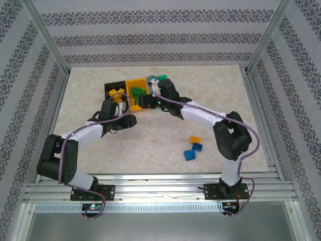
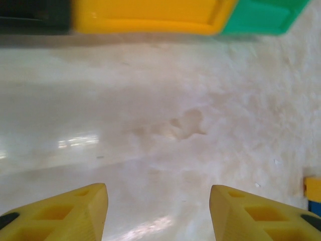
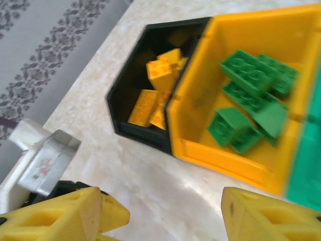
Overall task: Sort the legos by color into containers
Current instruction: Pick up the lego from the bottom-right of the table.
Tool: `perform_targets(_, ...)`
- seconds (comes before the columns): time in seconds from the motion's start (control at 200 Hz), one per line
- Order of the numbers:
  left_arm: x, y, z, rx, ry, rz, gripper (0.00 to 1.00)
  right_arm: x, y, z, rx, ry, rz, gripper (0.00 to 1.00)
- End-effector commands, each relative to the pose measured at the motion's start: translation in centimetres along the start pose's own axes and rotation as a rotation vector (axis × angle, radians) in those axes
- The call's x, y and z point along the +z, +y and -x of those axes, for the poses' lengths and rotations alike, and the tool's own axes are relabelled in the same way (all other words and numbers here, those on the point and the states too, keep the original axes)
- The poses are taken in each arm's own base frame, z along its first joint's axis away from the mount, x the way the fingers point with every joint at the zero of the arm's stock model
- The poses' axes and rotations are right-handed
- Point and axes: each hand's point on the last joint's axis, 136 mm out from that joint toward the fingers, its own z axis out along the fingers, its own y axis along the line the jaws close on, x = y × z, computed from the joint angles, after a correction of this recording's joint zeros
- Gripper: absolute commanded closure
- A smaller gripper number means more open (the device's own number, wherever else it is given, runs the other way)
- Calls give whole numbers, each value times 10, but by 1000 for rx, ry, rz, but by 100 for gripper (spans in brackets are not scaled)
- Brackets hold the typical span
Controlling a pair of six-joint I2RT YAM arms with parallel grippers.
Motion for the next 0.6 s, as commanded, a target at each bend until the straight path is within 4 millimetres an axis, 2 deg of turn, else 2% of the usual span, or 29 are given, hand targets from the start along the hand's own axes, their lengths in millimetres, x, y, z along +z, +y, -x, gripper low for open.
perform_targets(0.0,13,-46,14,137,-50,-86,45,-26,-23,-2,43,-58,-33,36)
perform_targets(0.19,42,-99,-3,282,17,-160,43,-80,-72,-22,142,-96,-130,38)
perform_targets(0.24,49,-109,-8,321,46,-176,39,-94,-85,-27,168,-101,-157,39)
perform_targets(0.405,65,-143,-24,463,123,-197,36,-138,-127,-45,248,-111,-251,39)
perform_targets(0.595,84,-182,-56,662,254,-213,36,-184,-176,-69,355,-143,-331,39)
